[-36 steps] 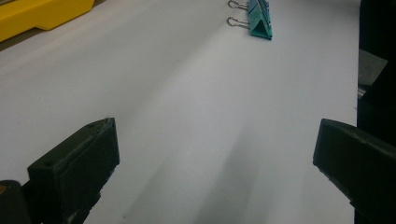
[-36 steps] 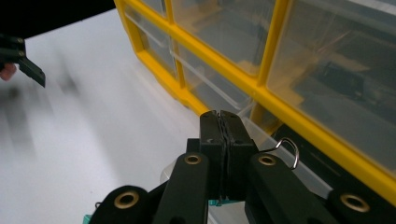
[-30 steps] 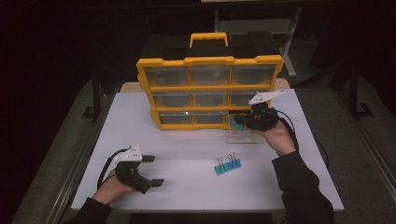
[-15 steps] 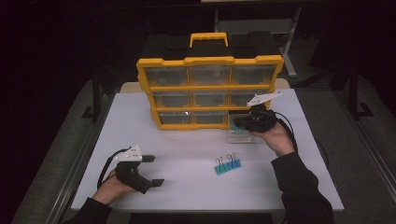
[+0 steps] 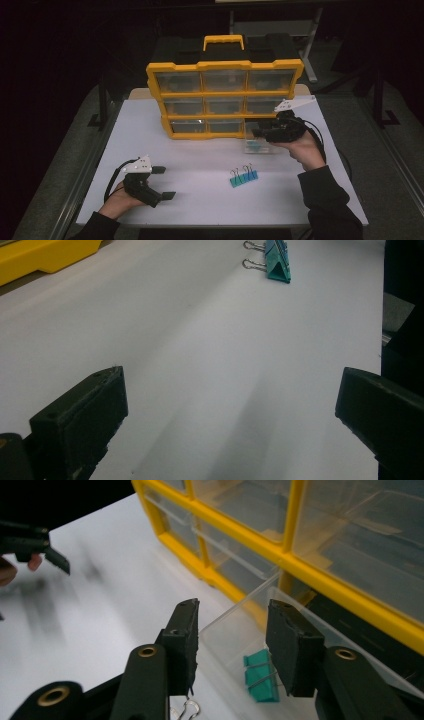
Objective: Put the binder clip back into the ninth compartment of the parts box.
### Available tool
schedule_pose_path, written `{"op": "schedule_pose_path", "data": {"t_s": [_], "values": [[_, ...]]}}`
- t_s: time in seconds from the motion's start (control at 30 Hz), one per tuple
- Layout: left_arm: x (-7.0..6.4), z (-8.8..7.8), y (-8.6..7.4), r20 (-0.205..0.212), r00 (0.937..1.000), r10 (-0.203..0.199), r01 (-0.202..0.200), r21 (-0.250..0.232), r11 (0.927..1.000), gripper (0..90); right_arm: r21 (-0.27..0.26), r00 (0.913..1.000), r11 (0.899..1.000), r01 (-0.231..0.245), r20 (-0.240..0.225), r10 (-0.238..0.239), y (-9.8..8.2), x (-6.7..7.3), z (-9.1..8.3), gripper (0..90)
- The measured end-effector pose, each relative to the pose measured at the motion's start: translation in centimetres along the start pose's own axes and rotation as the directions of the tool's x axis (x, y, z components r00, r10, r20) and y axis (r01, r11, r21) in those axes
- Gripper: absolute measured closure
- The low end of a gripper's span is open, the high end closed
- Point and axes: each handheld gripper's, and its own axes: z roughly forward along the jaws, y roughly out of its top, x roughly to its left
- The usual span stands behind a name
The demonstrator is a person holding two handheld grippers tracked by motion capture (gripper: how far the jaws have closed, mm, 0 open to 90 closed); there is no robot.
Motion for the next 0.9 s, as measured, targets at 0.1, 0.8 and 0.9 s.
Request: {"op": "schedule_pose_path", "data": {"t_s": [0.1,0.8,0.9], "values": [[0.0,0.0,0.0,0.0,1.0,0.001,-0.001,0.0,1.0,0.0,0.001,0.9999,1.0,0.016,0.0,-0.016,-0.1,0.5,-0.5,51.0],[-0.1,-0.1,0.0,0.001,1.0,0.0,0.0,-0.002,1.0,0.0,-0.008,0.9981,0.999,0.047,-0.041,-0.047,-4.2,3.6,-2.6,40.2],[-0.1,0.0,0.0,0.0,1.0,-0.002,0.002,-0.004,1.0,0.0,-0.002,0.998,0.999,0.041,-0.048,-0.041,-5.0,3.8,-2.4,39.3]]}}
